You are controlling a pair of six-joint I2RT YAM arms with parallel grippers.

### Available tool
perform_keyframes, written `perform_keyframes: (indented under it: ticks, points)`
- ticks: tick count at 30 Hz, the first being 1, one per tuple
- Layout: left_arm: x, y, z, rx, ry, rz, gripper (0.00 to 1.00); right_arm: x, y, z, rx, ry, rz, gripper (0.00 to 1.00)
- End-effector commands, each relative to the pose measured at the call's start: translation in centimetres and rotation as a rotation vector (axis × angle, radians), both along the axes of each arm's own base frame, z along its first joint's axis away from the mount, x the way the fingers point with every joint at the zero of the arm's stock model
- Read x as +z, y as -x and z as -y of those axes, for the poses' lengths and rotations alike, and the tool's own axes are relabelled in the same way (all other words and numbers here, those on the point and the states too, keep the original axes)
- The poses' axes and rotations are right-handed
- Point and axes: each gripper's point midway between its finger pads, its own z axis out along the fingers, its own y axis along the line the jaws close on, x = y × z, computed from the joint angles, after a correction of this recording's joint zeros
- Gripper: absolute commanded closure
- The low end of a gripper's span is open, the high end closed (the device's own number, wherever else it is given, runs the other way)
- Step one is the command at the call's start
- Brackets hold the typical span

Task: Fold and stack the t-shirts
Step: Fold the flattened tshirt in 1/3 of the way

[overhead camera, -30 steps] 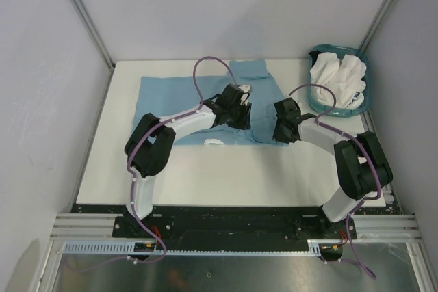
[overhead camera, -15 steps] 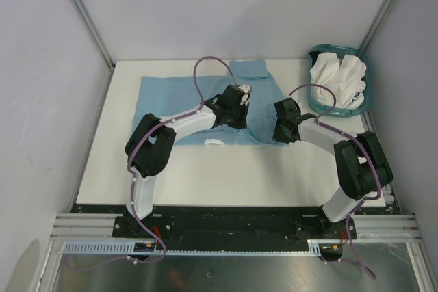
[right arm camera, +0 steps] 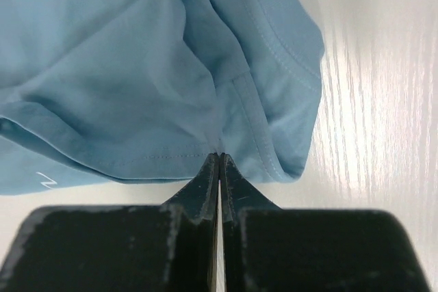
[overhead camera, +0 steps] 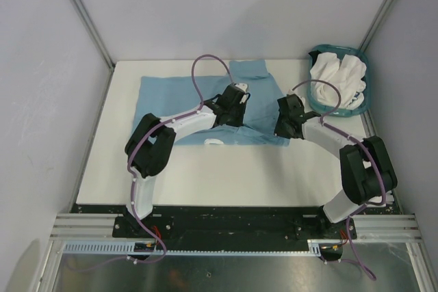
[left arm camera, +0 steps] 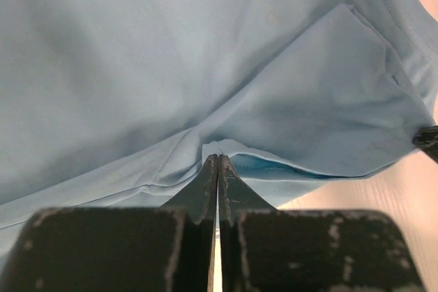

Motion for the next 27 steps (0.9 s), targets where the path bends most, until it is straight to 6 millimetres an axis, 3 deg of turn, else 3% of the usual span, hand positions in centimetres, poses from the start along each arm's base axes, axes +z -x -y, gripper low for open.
perform_keyframes:
  ticks: [1,7,15,20,27]
  points:
    - [4.1,-2.3,-0.1,0.089,0.018,0.122,1.00,5.1,-4.1,-0.6,-0.017,-0.057,0.177,1.00]
    - [5.8,-5.1,-0.3,0.176,0.030,0.185,1.00,7.4,-8.5,-1.6,-0.021,-0.111,0.278,1.00]
    - [6.9,-9.0,-0.7,0.254,0.070,0.220,1.00,7.4,-12.9,-3.1,-0.019,-0.154,0.358,1.00]
    - [6.4,-10.7,-1.4,0.272,0.079,0.213,1.00,7.6,-15.0,-3.5,-0.027,-0.160,0.398,1.00]
    - [4.4,-11.3,-2.3,0.283,0.072,0.175,1.00,6.9,-17.2,-3.9,-0.029,-0.153,0.396,0.97]
